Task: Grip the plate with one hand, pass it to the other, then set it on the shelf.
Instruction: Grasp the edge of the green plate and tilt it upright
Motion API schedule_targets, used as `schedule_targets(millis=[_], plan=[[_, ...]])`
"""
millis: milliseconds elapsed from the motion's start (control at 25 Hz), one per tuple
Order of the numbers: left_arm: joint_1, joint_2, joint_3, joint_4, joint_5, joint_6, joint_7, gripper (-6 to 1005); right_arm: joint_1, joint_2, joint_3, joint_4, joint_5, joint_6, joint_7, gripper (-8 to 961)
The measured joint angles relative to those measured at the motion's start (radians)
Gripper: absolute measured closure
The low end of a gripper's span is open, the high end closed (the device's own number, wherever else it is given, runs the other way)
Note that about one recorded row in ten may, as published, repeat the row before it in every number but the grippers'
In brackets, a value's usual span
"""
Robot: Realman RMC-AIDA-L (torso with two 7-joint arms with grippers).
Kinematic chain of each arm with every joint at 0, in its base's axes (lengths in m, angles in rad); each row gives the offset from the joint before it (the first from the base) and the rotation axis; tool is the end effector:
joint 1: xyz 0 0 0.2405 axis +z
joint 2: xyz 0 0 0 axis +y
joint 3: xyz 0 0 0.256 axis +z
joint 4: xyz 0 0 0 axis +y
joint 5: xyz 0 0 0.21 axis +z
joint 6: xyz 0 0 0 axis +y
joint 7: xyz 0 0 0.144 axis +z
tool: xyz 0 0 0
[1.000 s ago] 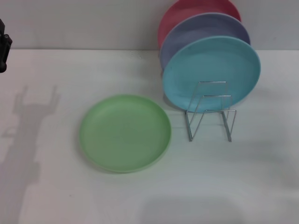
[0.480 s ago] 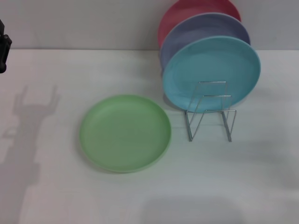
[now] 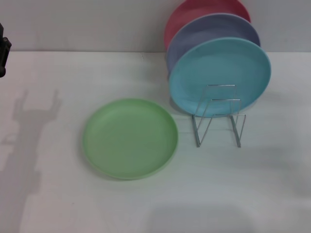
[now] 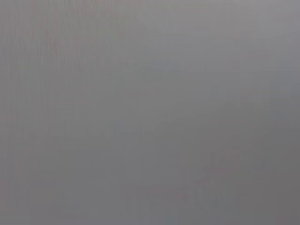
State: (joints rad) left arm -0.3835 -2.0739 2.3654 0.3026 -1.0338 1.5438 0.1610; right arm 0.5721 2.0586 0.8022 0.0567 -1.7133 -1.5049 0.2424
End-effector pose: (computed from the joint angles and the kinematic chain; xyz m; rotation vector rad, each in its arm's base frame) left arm -0.2839 0.3110 0.0213 -1.3264 -0.1422 -0.8219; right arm 0.3170 0.3498 0.0885 -1.0082 0.3958 0.9854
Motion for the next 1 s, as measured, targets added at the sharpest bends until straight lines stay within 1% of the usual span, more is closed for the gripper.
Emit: schedule_targets(millis=[1000], plan=[[-0.003,0.002,-0.001,-0.003,0.0,-0.002,0.003,180,0.002,0.003,-0.002,0.019,-0.005,0.019,0.0,326]])
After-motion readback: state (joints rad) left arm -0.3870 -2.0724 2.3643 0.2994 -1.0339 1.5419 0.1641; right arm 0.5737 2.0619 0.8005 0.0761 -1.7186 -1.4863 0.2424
